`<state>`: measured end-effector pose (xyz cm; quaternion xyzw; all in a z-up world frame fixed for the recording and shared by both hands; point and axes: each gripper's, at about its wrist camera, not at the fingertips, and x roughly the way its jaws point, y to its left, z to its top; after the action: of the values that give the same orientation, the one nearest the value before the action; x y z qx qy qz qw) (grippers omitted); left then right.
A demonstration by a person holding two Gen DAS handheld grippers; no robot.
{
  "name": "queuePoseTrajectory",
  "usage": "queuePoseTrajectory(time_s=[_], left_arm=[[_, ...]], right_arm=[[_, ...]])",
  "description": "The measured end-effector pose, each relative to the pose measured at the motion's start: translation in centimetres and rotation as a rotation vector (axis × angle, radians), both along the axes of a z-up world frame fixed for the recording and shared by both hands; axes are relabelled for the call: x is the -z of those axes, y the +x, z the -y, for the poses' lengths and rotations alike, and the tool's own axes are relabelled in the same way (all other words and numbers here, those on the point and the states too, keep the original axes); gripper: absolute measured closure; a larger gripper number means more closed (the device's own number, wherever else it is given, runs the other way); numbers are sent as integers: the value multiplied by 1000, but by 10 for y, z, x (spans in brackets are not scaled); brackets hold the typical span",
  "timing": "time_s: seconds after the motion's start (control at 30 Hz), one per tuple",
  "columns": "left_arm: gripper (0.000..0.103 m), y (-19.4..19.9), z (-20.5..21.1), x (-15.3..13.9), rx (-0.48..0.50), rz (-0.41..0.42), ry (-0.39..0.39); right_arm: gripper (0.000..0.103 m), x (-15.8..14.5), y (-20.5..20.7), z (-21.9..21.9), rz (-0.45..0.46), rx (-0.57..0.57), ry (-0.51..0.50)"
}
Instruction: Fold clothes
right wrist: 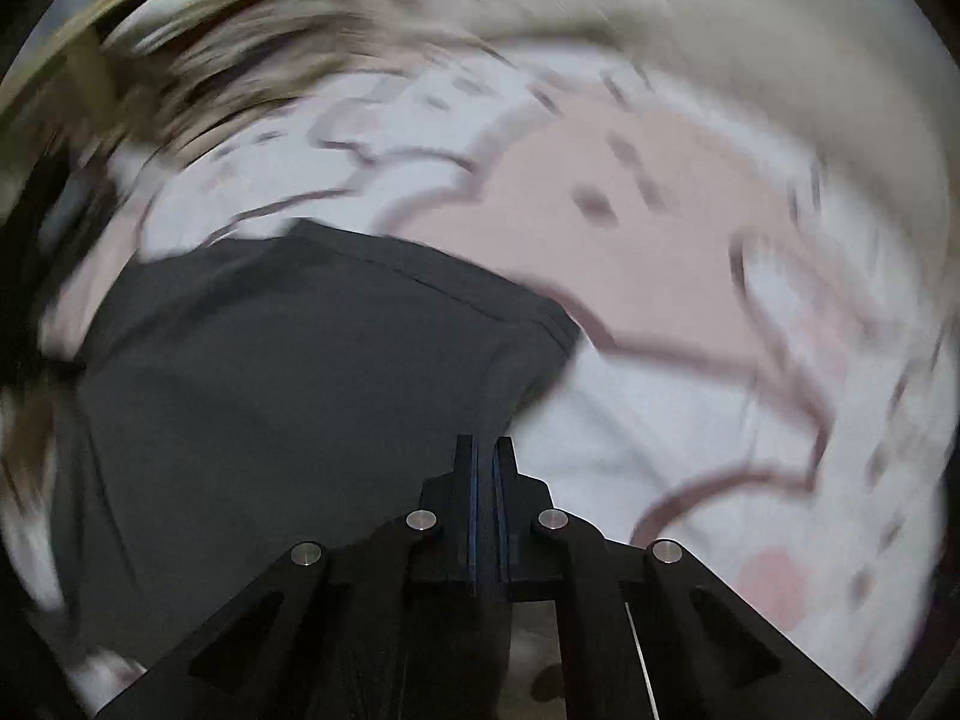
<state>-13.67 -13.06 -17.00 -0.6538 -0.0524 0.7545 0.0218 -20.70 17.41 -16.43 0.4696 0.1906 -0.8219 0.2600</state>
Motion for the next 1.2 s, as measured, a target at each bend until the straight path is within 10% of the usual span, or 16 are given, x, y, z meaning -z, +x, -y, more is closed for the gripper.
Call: queuePoseTrajectory(time_s=[0.27,0.4,0.53,0.73,0.93,1.03,1.2], left_arm=[[96,5,7,-5,-12,1,25],[96,8,8,-7,-15,4,34],[96,9,11,-9,-24,9,50],[96,10,21,-13,-43,18,102],[93,22,35,-16,-32,17,103],[60,18,43,-19,-40,-29,114],[58,-23,39,-13,-34,-93,18]], right_arm=[[98,49,143,87,-364,-617,395],[96,46,155,82,-401,-611,371],[32,11,124,66,-239,-476,167],[52,-10,66,75,19,-361,-87],[54,14,71,107,81,-442,-46],[77,26,74,110,91,-464,-17],[95,29,72,114,63,-439,11]])
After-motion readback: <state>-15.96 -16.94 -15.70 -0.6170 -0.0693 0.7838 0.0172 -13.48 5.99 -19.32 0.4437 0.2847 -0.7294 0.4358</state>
